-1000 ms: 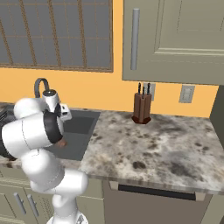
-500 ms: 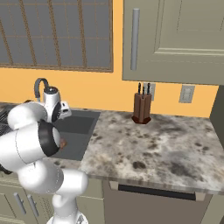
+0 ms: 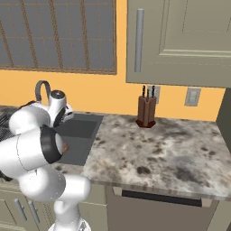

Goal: Turn on the sink faucet. Then move the potato from the counter to the sink. Turn off the sink. Move the vegetable from the sink to the pot next to the stove. Finally move the pot to the front left burner.

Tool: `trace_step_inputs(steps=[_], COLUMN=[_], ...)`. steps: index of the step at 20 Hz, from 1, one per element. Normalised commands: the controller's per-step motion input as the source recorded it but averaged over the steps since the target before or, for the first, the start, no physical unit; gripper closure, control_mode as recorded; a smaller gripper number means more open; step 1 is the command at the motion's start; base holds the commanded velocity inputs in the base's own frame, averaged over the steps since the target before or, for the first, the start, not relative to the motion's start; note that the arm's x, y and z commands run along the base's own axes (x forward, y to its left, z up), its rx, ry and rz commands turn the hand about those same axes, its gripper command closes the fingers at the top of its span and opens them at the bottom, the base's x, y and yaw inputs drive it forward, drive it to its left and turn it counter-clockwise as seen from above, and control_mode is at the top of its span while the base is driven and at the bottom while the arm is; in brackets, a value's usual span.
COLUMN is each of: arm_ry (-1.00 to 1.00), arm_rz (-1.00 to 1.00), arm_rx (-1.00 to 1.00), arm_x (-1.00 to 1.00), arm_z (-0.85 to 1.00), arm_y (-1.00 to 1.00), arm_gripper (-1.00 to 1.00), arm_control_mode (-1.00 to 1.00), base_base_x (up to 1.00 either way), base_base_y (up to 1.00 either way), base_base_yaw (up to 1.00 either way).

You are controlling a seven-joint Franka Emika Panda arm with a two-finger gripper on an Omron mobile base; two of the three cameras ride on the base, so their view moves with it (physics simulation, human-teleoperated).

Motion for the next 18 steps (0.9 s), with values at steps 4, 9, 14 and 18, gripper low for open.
trace_step_inputs(steps=[4,9,14,18], arm_ry=[0.03,-0.01,-0.12,-0.12], arm_rz=[0.03,0.01,0.0,0.0], arm_rx=[0.02,0.11,0.2,0.21], arm_x=[0.09,0.09,0.13,0.19], arm_z=[0.0,0.0,0.0,0.0], arm_y=[-0.01,-0.1,0.0,0.0], arm_gripper=[-1.0,-1.0,-1.0,-1.0], arm_control_mode=[-1.0,-1.0,-1.0,-1.0], base_base_x=[0.0,0.0,0.0,0.0], base_base_y=[0.0,0.0,0.0,0.0], base_base_yaw=[0.0,0.0,0.0,0.0])
